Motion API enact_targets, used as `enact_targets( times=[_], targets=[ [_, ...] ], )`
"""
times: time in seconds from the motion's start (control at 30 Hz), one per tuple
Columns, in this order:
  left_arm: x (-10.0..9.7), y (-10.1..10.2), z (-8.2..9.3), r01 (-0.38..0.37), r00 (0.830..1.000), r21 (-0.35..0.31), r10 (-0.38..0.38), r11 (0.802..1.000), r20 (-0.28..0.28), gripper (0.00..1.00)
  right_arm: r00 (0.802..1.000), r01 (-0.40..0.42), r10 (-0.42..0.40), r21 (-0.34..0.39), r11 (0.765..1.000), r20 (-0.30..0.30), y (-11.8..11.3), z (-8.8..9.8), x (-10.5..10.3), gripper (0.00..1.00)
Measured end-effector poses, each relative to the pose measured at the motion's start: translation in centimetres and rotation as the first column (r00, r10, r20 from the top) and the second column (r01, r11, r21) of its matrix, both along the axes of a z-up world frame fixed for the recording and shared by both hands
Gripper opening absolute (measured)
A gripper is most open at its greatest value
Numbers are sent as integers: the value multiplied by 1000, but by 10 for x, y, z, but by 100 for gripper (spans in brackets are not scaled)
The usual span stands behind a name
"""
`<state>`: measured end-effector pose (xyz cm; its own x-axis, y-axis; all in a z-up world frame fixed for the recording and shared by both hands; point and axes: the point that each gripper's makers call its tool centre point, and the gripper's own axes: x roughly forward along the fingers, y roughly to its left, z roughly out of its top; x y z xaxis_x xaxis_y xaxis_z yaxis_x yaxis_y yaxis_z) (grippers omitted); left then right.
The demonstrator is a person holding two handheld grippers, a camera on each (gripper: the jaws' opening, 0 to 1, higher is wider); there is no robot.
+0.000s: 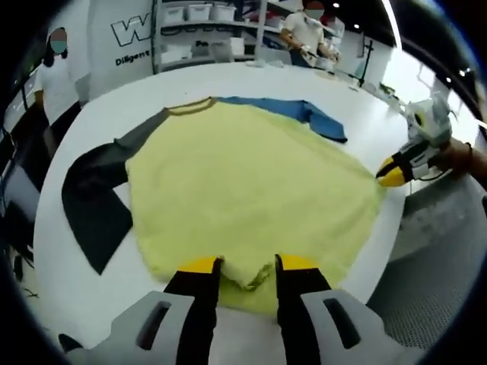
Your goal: Fold the garment on the visible template until the final outline fits inside the template.
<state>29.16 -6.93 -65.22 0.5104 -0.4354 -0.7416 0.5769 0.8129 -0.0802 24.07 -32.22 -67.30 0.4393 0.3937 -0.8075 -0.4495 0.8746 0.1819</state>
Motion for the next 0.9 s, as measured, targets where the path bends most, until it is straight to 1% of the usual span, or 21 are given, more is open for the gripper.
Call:
enact_targets(
  times=[0.13, 0.2, 0.23, 0.3, 0.33, 0.37, 0.4, 0.43, 0.47, 0.53, 0.57, 0.6, 0.63, 0.67, 0.7, 0.73, 0.77, 0.8, 0.83, 0.9],
  targets=[
    [-4, 5, 3, -31, 999, 8, 31, 999, -6, 28, 1000, 3, -3, 3, 1000, 1, 0, 1, 0, 10],
    [-5, 7, 3, -64, 998, -11, 64, 998, -19, 28, 1000, 1, -1, 1, 1000, 3, 0, 0, 0, 10],
    [-5, 8, 3, -114, 993, -29, 113, 993, -41, 27, 1000, 0, 0, 2, 1000, 1, 0, 0, 0, 10],
    [-7, 9, 5, -178, 982, -66, 172, 982, -81, 28, 1000, -2, 2, 1, 1000, 0, 0, 0, -1, 10],
    [-7, 10, 7, -206, 976, -72, 200, 976, -84, 28, 1000, -4, 4, -1, 1000, -1, 0, 0, -1, 10],
    [-7, 10, 8, -208, 976, -65, 204, 976, -72, 29, 1000, -4, 4, -2, 1000, 0, 0, 0, 0, 10],
    [-7, 12, 8, -248, 967, -55, 243, 967, -82, 29, 1000, -5, 5, -2, 1000, 1, 0, 0, 0, 10],
    [-7, 9, 9, -257, 964, -63, 251, 964, -86, 28, 1000, -5, 5, -1, 1000, 2, 0, 0, 0, 10],
    [-7, 8, 9, -291, 954, -77, 284, 954, -95, 28, 1000, -5, 5, -1, 1000, 4, 1, 0, 0, 10],
    [-4, 3, 9, -318, 945, -105, 306, 942, -114, 30, 1000, -8, 8, -2, 1000, 3, 1, 0, 0, 10],
    [-4, 3, 7, -359, 929, -109, 344, 927, -138, 31, 1000, -11, 11, -5, 1000, 4, 0, 0, 0, 10],
    [-1, 3, 5, -378, 922, -111, 363, 919, -138, 31, 1000, -15, 15, -7, 1000, 4, 0, 0, 0, 10],
    [1, 4, 4, -409, 908, -111, 393, 906, -143, 32, 1000, -16, 16, -8, 1000, 4, 1, 0, -1, 10],
    [3, 3, 4, -409, 909, -113, 392, 906, -144, 33, 1000, -16, 16, -8, 1000, 5, 1, 1, -1, 10],
    [5, 4, 5, -425, 902, -118, 408, 898, -143, 34, 1000, -17, 17, -8, 1000, 6, 1, 1, 0, 10],
    [8, 7, 4, -473, 878, -114, 456, 874, -148, 35, 1000, -17, 17, -8, 1000, 6, 1, 1, 0, 10],
    [9, 8, 3, -484, 871, -111, 467, 868, -151, 35, 1000, -18, 18, -9, 1000, 7, 0, 0, 0, 10],
    [9, 10, 1, -518, 851, -104, 499, 849, -165, 34, 1000, -21, 21, -10, 1000, 8, 0, 0, 0, 10],
    [9, 11, 0, -521, 849, -94, 504, 848, -160, 33, 1000, -22, 22, -10, 1000, 8, 1, 0, 0, 10],
    [7, 15, -3, -551, 828, -67, 536, 831, -164, 30, 1000, -24, 24, -11, 1000, 9, 1, 0, 0, 10]
  ],
)
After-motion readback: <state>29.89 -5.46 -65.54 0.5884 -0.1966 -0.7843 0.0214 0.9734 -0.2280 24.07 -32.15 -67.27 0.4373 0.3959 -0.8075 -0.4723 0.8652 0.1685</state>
